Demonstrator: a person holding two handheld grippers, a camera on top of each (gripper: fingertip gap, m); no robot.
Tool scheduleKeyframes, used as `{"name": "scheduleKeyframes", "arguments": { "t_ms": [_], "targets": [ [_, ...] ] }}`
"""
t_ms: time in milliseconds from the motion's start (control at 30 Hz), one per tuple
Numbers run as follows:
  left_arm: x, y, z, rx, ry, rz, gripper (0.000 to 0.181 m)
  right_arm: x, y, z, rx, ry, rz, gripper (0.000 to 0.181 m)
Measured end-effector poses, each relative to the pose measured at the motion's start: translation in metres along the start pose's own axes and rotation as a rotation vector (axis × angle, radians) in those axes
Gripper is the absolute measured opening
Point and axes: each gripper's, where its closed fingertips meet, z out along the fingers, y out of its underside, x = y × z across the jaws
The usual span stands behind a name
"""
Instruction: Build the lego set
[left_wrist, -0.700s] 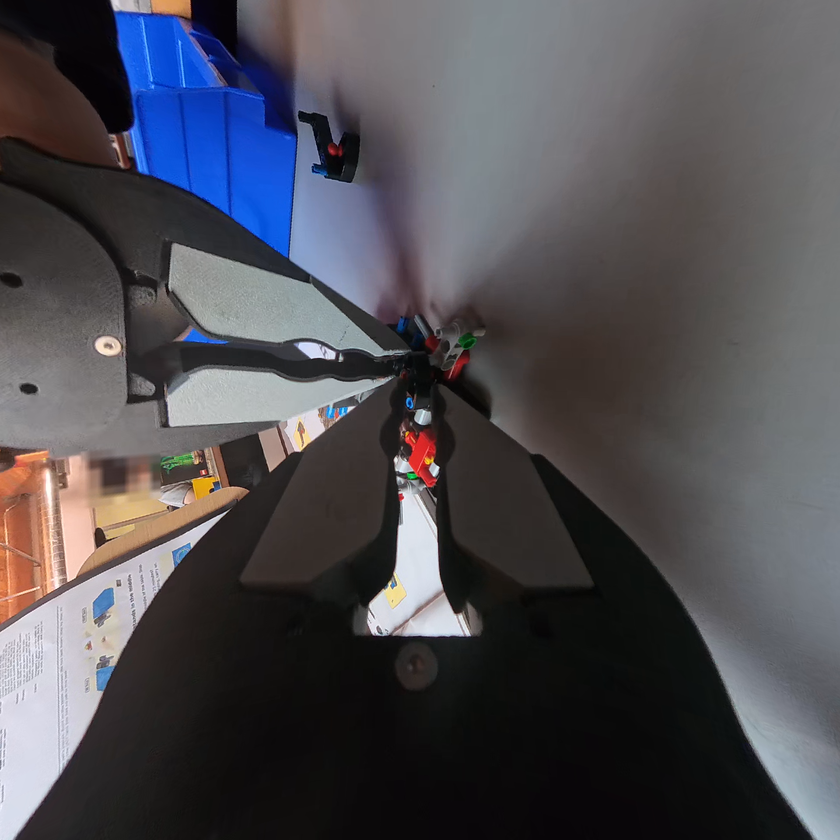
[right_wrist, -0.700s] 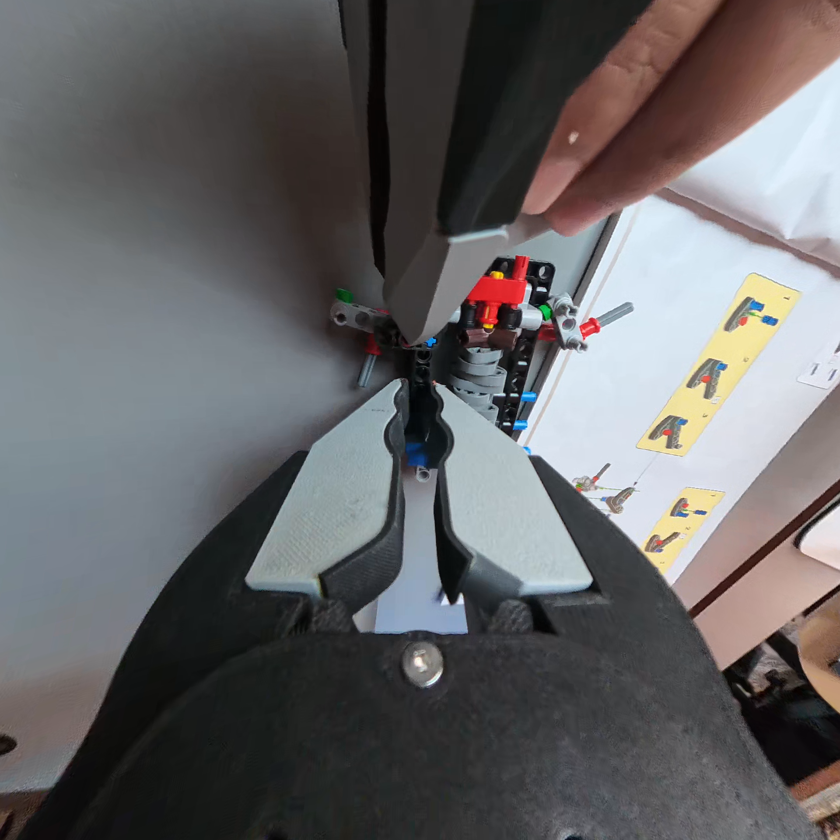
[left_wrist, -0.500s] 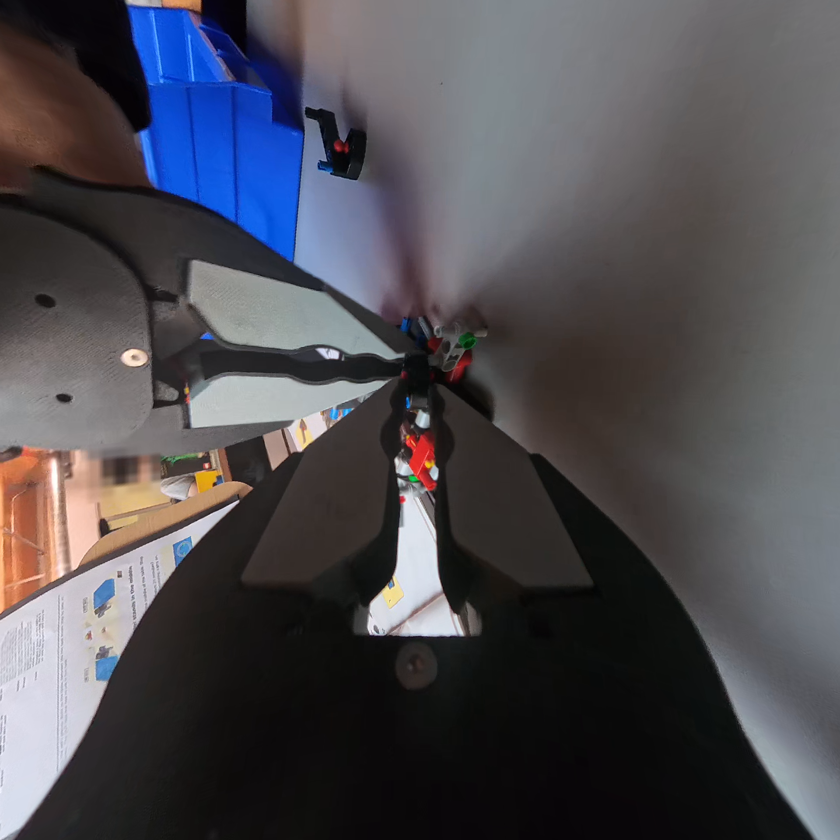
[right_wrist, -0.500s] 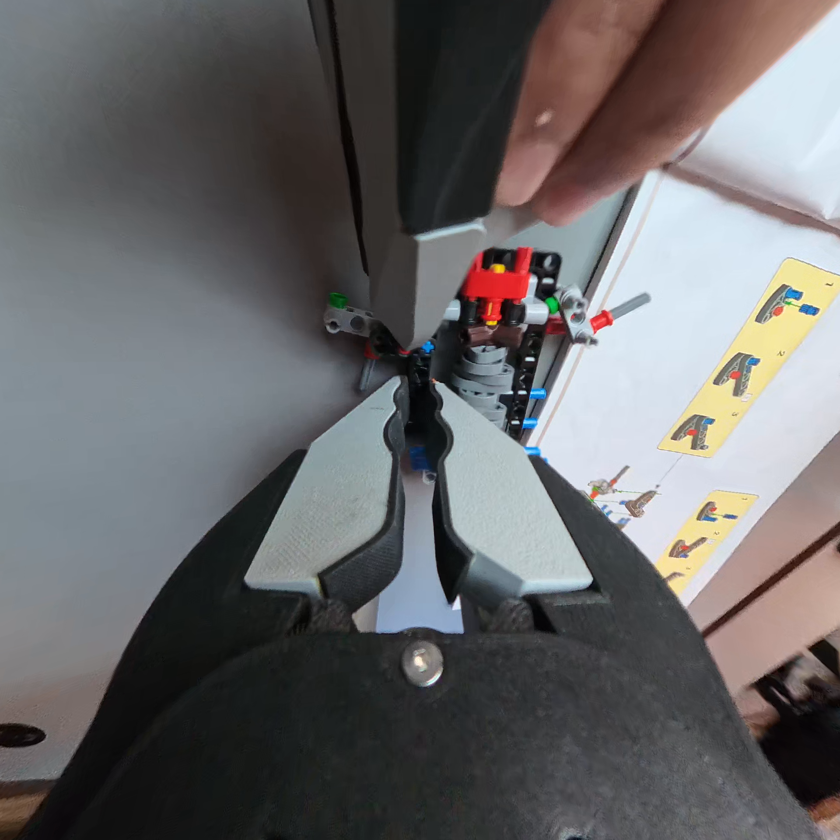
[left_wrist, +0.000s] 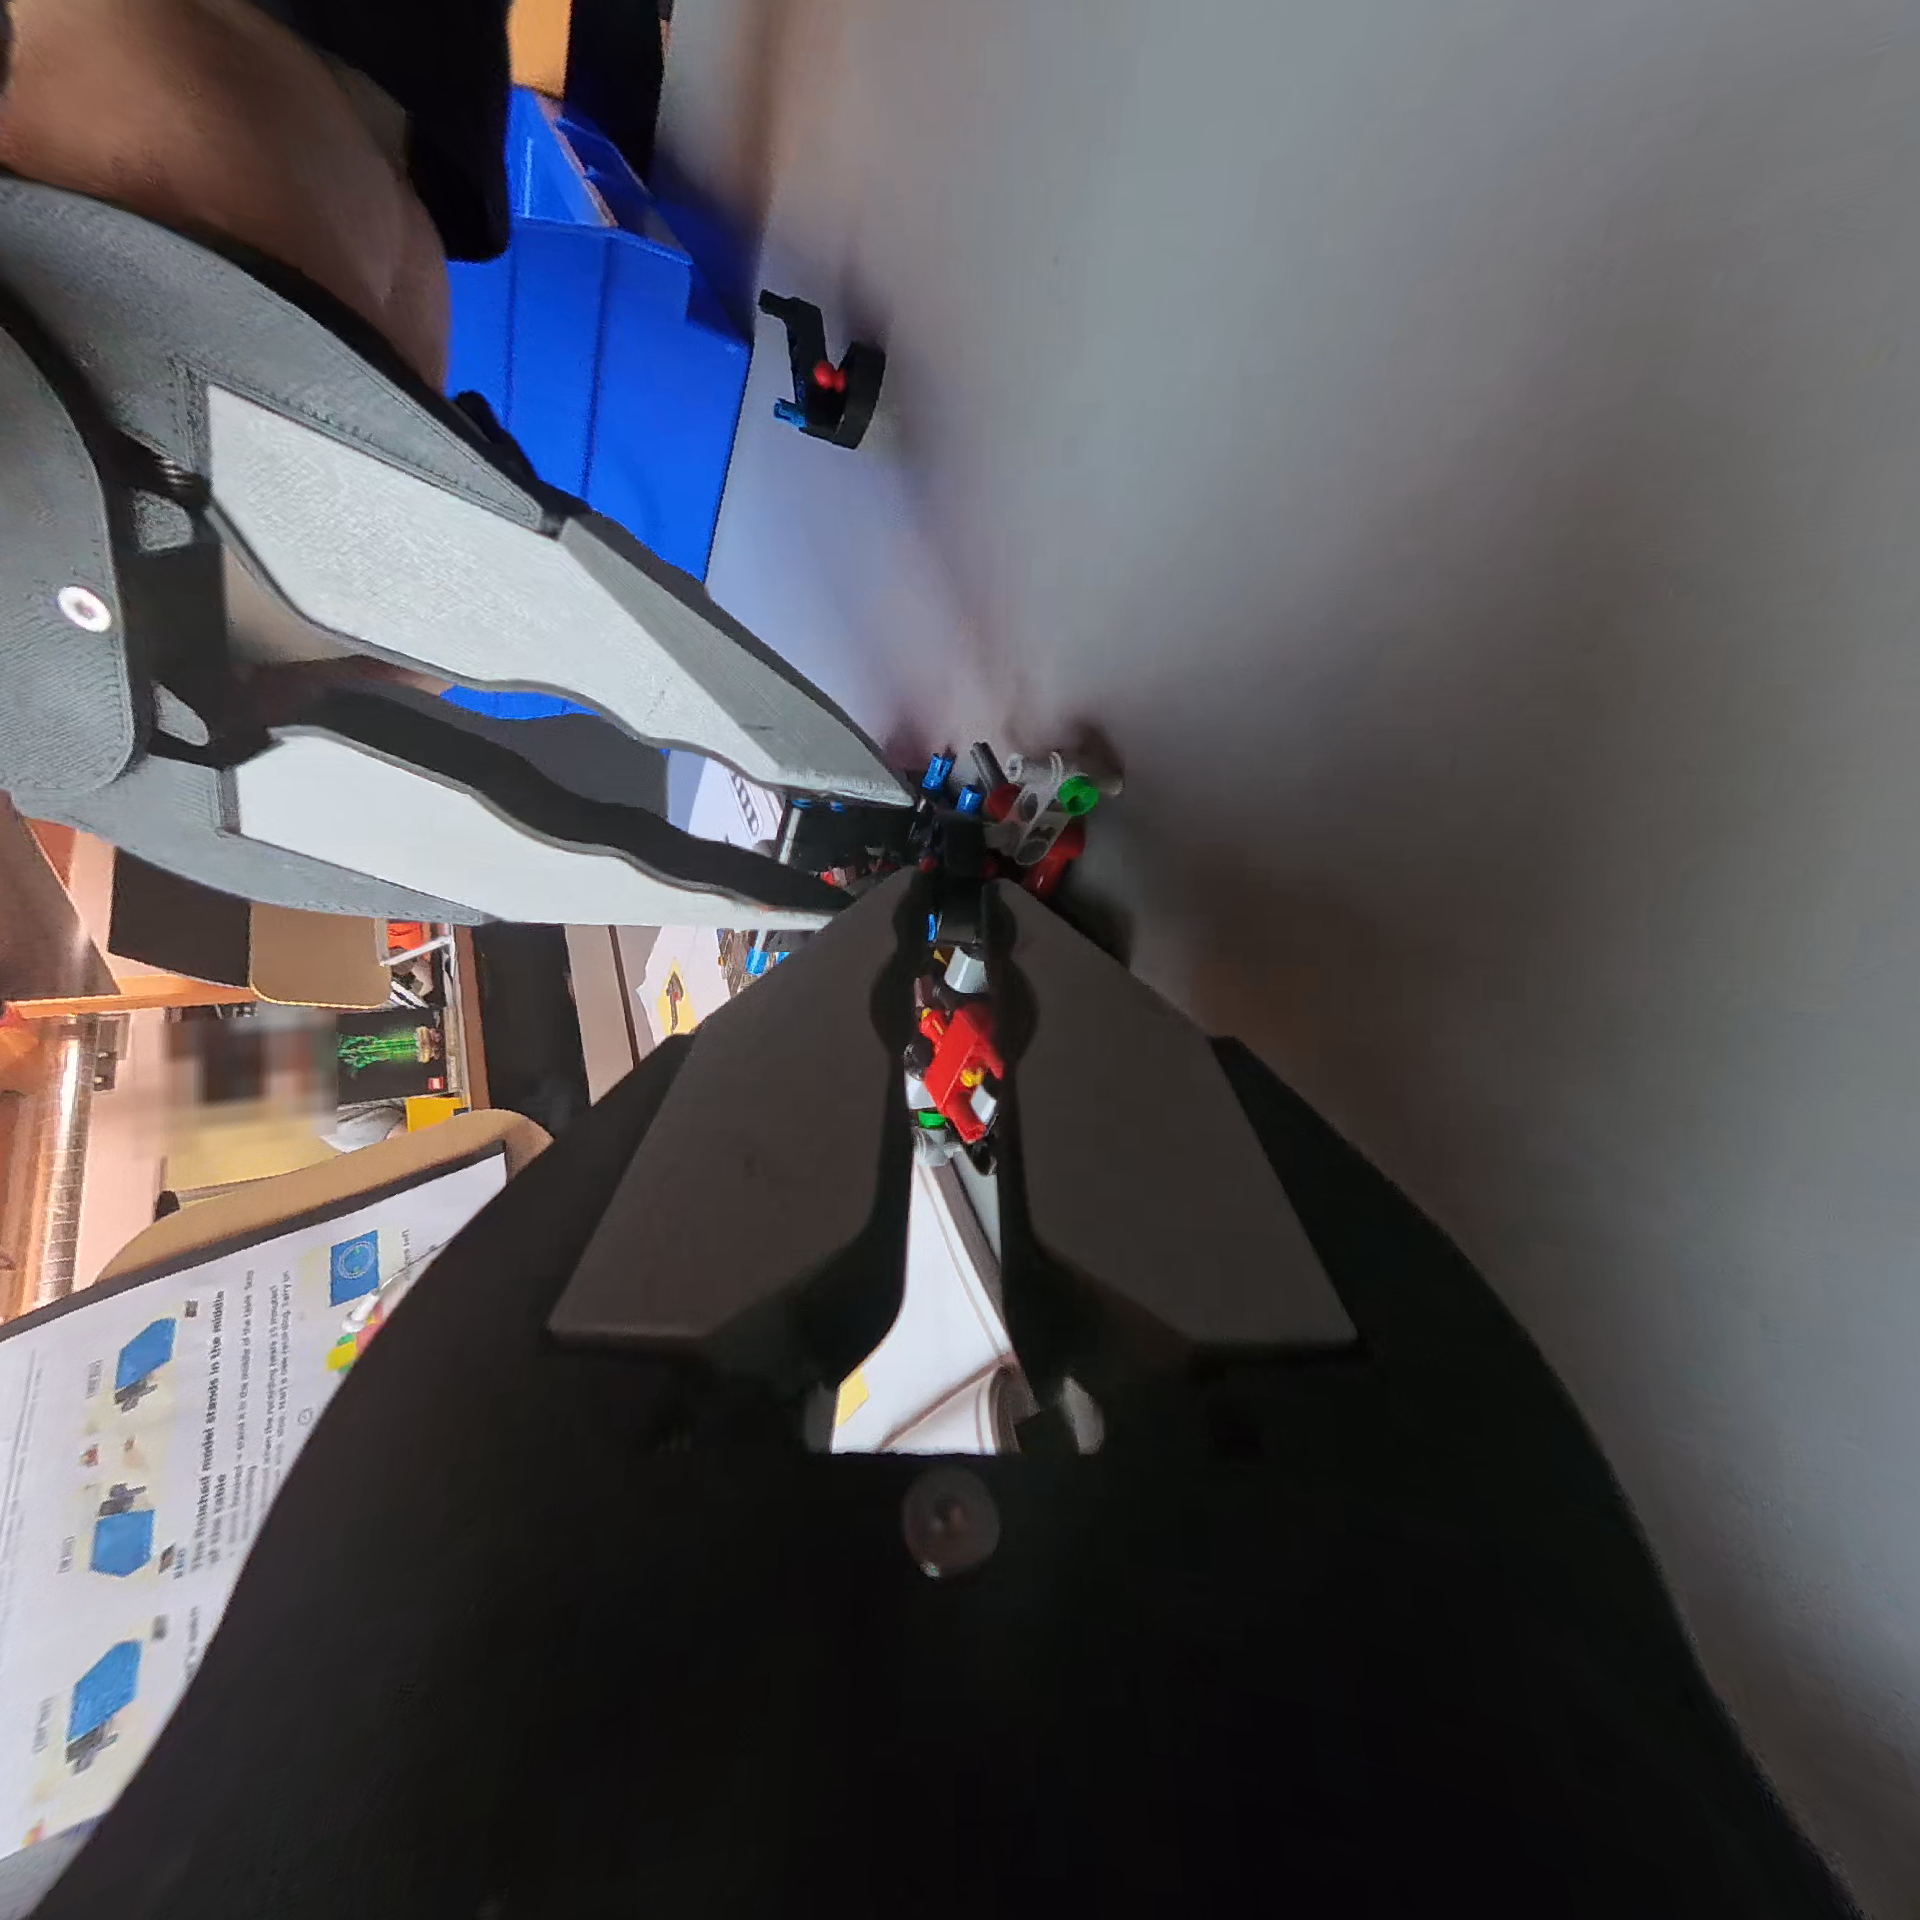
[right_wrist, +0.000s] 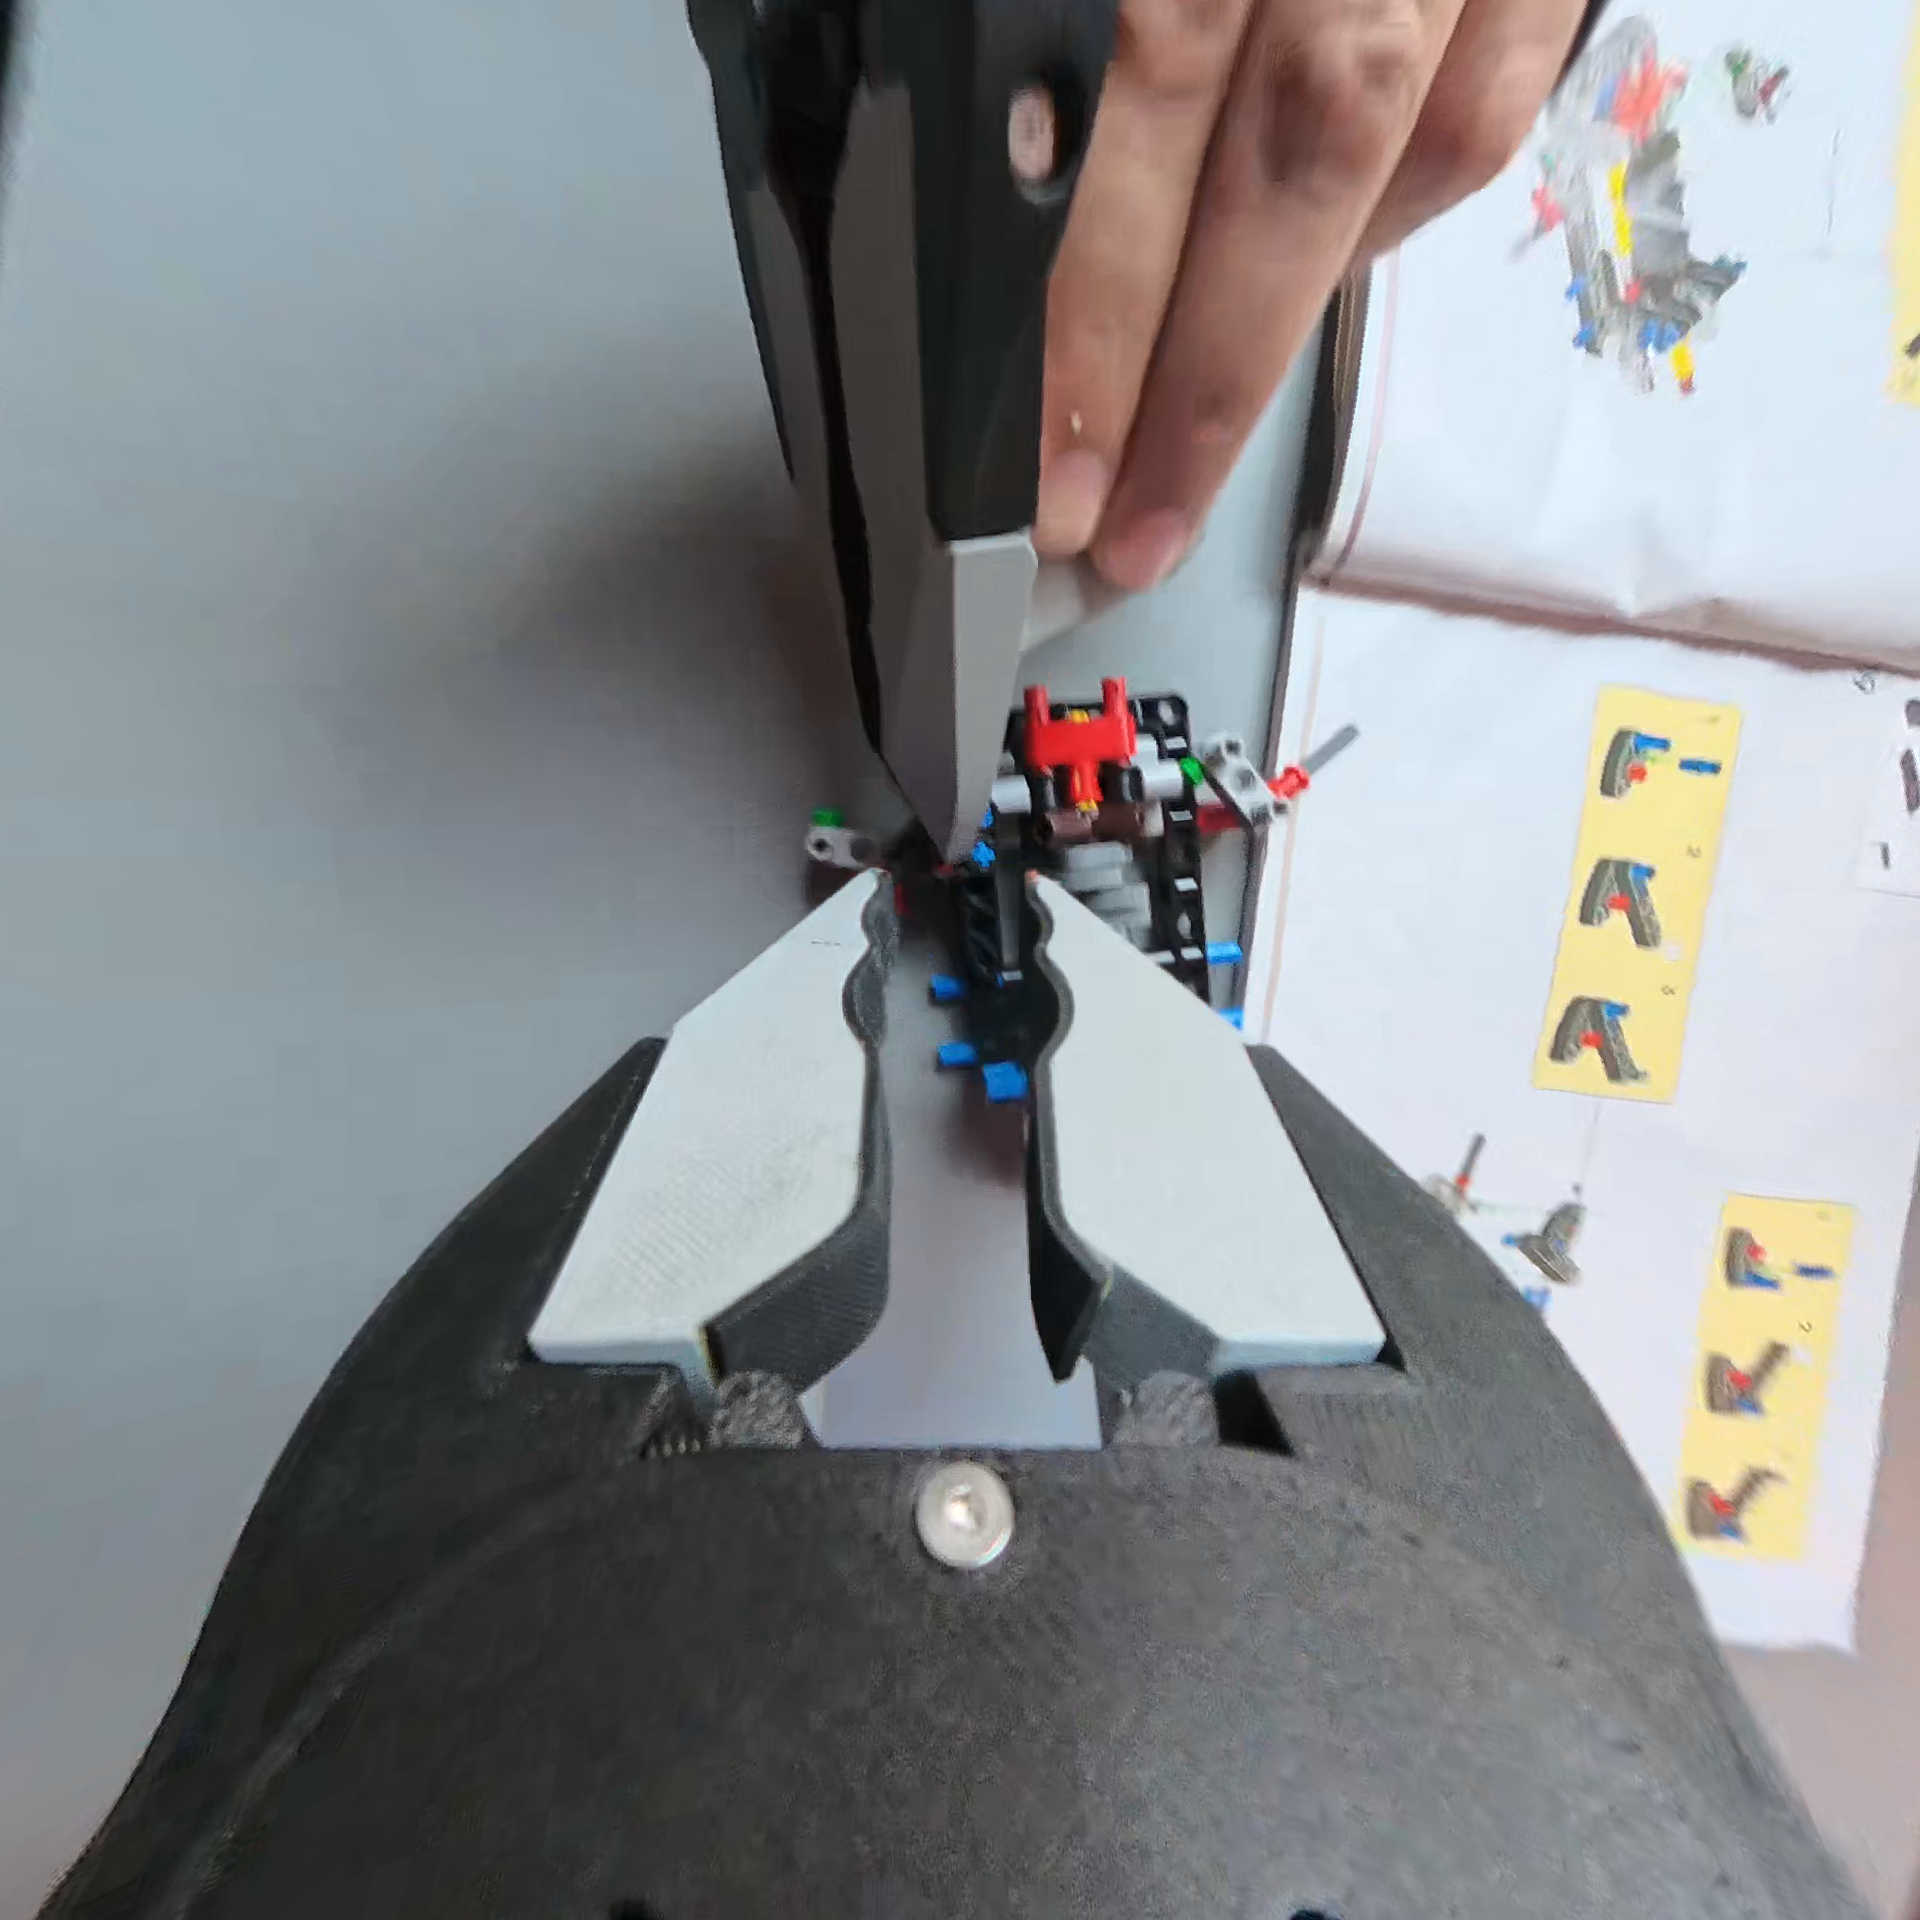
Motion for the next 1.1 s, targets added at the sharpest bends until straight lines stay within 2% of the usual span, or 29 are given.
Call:
{"name": "scheduleKeyframes", "arguments": {
  "t_ms": [33, 100, 167, 300, 433, 600, 667, 967, 1100],
  "targets": [
    [0.001, 0.0, 0.0, 0.008, 0.002, -0.011, 0.009, -0.002, -0.003, 0.001, 0.024, -0.014, 0.014, 0.019],
    [0.006, 0.0, -0.001, -0.002, 0.032, -0.032, 0.02, 0.0, -0.001, 0.007, 0.021, -0.007, 0.035, 0.011],
    [0.008, 0.003, -0.004, -0.031, 0.052, -0.051, 0.023, 0.001, -0.001, 0.008, 0.045, 0.002, 0.062, 0.013],
    [0.005, 0.006, -0.015, -0.039, 0.047, -0.108, 0.02, 0.002, 0.003, 0.005, 0.055, 0.035, 0.066, 0.018],
    [0.009, 0.01, -0.022, -0.039, 0.1, -0.205, 0.017, -0.002, 0.002, 0.004, 0.075, 0.028, 0.072, 0.016],
    [0.022, 0.016, -0.013, -0.083, 0.135, -0.187, 0.015, -0.002, 0.0, 0.004, 0.052, 0.039, 0.02, 0.014],
    [0.024, 0.018, -0.01, -0.086, 0.136, -0.183, 0.007, -0.003, -0.004, 0.004, 0.057, 0.027, 0.01, 0.015],
    [0.024, 0.02, -0.01, -0.08, 0.103, -0.161, 0.005, -0.003, -0.006, 0.016, 0.015, 0.021, -0.006, 0.017],
    [0.023, 0.022, -0.009, -0.091, 0.075, -0.135, 0.004, -0.002, -0.006, 0.017, 0.014, 0.066, -0.015, 0.017]
  ]
}}
